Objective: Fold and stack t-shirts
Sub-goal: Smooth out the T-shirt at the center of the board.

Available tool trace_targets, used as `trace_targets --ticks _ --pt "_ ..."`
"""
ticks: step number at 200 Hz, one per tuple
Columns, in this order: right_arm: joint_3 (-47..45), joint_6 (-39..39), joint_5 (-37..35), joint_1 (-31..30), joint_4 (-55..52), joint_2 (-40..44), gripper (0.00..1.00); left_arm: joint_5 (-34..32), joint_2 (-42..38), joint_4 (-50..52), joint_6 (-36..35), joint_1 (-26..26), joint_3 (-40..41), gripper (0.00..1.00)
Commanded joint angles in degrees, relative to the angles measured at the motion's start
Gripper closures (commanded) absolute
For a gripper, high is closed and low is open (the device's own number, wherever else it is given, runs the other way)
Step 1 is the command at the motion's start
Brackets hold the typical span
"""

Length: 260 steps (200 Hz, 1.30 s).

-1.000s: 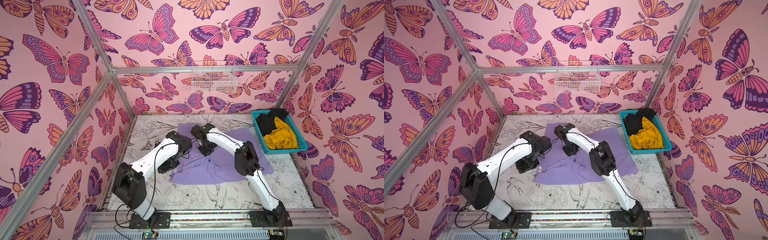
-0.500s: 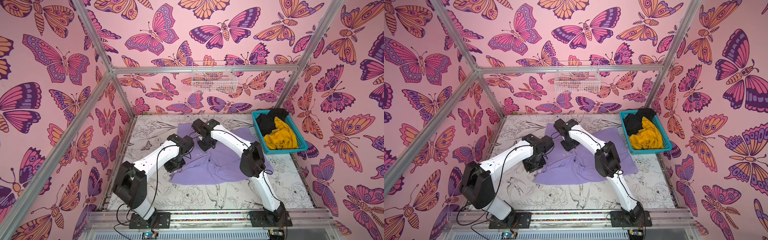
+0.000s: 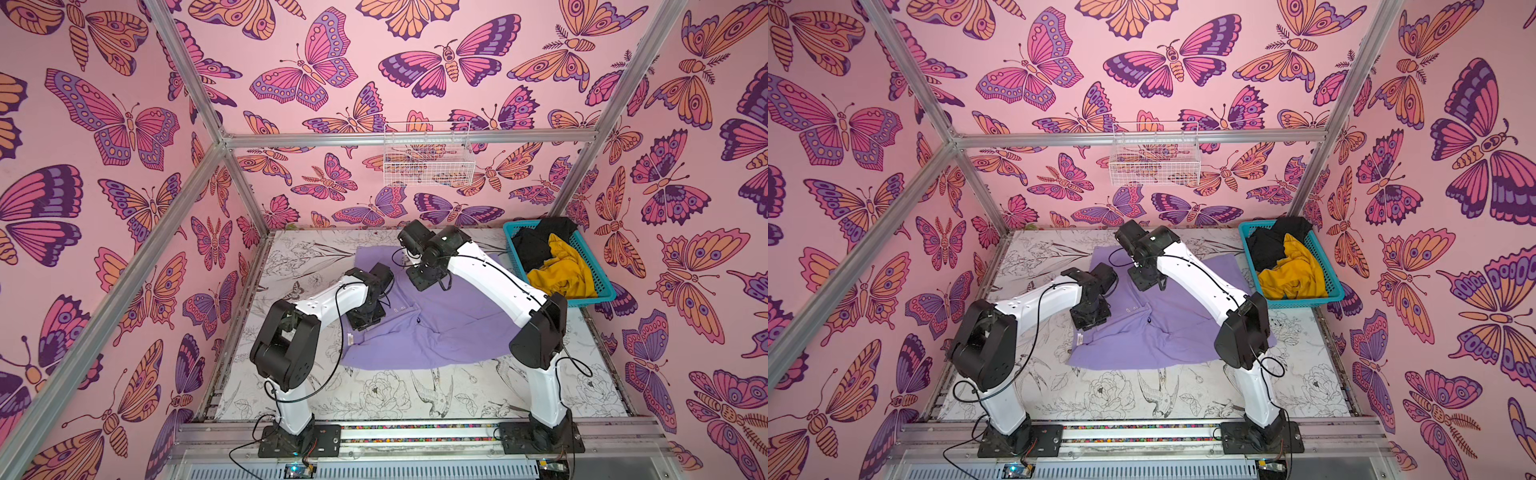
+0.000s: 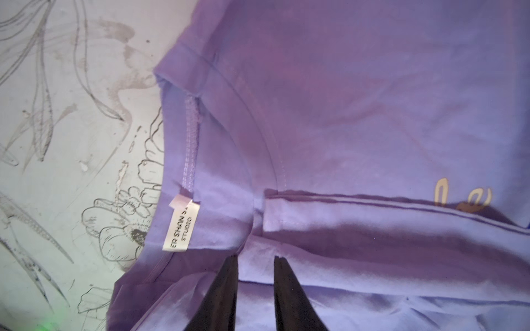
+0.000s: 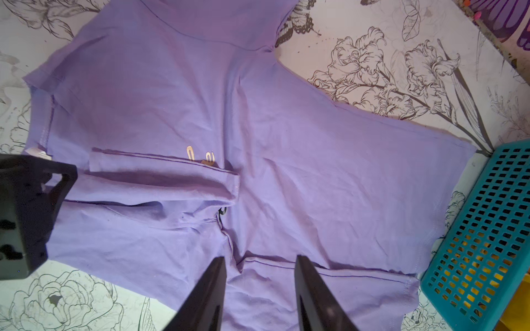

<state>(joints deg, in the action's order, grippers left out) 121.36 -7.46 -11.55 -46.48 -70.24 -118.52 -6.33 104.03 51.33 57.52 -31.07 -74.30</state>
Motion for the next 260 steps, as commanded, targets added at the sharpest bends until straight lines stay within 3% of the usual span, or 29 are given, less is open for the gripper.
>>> trace_targets --ticks 1,101,219,260 --pt "-1.85 -0.30 -0.84 0.37 -0.96 0.29 0.55 0.88 0.84 -1.76 -1.66 0.48 0.25 0.71" --pt "-2.14 -1.06 -1.25 0.39 -1.92 0.17 0.56 4.90 5.89 -3.84 -2.23 2.35 0.88 0.69" --pt "-2.10 -0.88 -0.95 0.36 -2.19 -0.76 0.59 3.91 6.32 -4.56 -3.53 2.43 -0.29 0.71" --pt "-1.92 -0.80 0.19 0.36 -2.26 -1.25 0.66 2.91 6.98 -3.04 -3.85 2.33 -1.10 0.85"
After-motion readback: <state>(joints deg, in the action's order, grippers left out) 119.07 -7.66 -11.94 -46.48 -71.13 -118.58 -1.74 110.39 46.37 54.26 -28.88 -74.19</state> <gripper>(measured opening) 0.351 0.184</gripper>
